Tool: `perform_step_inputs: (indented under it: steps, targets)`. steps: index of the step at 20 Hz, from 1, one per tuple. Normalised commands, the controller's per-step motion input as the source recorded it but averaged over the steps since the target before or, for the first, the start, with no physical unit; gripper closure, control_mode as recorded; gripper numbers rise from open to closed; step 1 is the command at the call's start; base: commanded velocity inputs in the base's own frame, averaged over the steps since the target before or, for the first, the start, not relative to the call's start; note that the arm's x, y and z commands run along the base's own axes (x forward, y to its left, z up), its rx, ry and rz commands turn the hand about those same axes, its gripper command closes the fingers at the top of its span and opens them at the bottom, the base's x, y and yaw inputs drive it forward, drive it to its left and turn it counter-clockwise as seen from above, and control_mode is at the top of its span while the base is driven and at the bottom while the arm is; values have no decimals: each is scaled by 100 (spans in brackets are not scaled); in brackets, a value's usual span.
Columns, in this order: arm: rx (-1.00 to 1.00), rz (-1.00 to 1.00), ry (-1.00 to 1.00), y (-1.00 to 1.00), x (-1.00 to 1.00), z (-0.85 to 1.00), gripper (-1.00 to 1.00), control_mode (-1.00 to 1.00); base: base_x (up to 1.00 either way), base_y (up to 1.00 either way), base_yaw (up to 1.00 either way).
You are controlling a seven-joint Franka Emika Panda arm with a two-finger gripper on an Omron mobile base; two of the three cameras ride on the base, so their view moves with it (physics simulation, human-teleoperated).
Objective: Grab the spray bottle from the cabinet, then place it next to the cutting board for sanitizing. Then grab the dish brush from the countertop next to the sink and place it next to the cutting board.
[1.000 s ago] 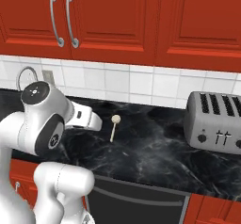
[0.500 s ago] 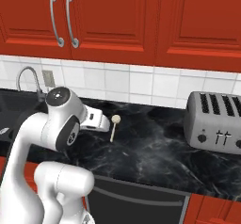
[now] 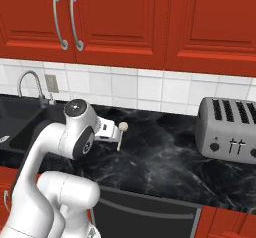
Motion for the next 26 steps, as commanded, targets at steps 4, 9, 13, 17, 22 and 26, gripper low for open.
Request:
perform_step_inputs:
  steps: [4, 9, 13, 17, 22, 26]
  targets:
    - [0, 0, 14, 0, 37, -15, -100, -100, 0, 0, 0]
    - [0, 0, 13, 0, 35, -16, -100, -100, 0, 0, 0]
    - [0, 2, 7, 0, 26, -17, -100, -100, 0, 0, 0]
    - [0, 8, 0, -1, 12, -30, -100, -100, 0, 0, 0]
    - [0, 5, 0, 0, 26, -19, -100, -100, 0, 0, 0]
    - [0, 0, 0, 0, 32, -1, -100, -100, 0, 0, 0]
